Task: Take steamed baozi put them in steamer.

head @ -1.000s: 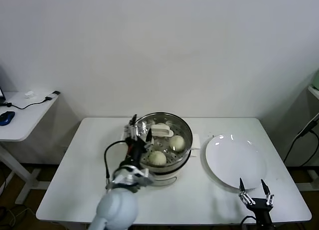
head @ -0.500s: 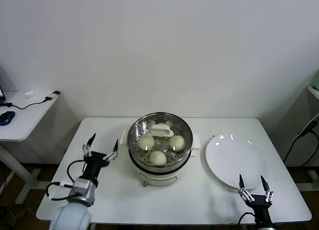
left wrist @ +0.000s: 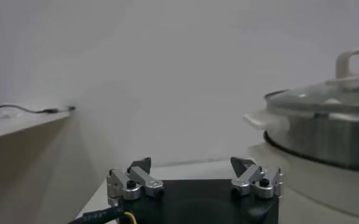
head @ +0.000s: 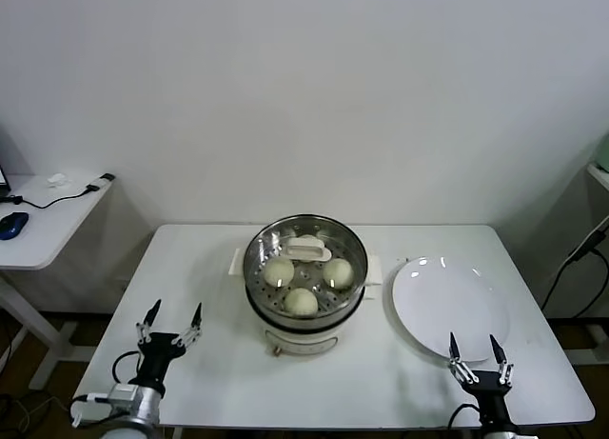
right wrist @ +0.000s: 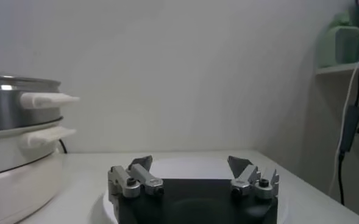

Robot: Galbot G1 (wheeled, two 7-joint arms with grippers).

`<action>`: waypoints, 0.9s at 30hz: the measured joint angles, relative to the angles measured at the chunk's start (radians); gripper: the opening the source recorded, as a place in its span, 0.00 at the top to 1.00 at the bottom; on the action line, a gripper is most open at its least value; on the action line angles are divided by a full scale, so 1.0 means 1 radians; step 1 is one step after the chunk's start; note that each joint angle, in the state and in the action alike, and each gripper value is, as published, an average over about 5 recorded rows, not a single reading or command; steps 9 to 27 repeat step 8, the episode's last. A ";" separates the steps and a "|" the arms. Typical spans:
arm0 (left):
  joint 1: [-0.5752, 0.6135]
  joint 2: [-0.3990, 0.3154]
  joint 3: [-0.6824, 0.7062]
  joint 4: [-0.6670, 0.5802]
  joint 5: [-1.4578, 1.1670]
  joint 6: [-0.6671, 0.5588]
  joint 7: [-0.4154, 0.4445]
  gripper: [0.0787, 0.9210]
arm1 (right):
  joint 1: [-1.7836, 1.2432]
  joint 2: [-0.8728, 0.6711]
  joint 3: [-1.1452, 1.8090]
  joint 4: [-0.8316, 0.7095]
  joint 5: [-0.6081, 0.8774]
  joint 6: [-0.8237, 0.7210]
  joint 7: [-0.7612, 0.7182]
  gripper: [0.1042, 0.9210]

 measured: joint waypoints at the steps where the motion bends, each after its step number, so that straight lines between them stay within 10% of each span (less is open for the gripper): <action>1: 0.003 0.001 -0.003 0.006 -0.005 -0.007 0.000 0.12 | 0.001 0.001 -0.001 0.000 0.000 -0.001 0.000 0.12; 27: 0.014 0.006 -0.015 0.025 -0.025 -0.035 -0.004 0.12 | 0.001 0.008 -0.010 -0.001 -0.001 -0.006 0.000 0.12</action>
